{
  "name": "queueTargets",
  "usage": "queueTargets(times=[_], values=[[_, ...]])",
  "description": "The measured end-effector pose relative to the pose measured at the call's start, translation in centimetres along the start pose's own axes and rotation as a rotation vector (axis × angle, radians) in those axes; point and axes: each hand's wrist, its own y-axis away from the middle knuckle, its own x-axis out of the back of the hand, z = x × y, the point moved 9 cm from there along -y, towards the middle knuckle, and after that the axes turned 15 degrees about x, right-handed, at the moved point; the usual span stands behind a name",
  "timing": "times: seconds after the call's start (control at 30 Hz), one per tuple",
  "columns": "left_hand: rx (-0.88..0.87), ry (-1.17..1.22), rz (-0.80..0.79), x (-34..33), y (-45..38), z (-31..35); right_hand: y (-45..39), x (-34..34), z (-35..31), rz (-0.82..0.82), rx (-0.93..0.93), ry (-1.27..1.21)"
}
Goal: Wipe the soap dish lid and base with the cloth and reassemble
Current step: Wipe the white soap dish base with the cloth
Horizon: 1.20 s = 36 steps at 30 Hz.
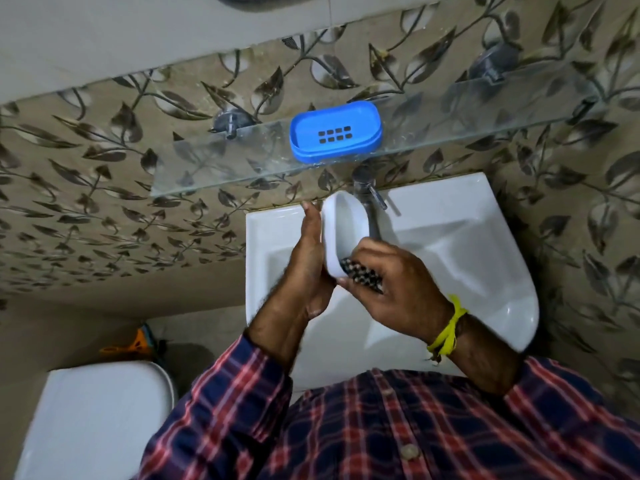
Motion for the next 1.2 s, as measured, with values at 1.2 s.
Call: queueTargets(times=[1.2], values=[[0.329,0.341,0.004,0.4,-0.5,-2.0,0.9,-1.9,1.9,-0.274,-0.196,-0.250]])
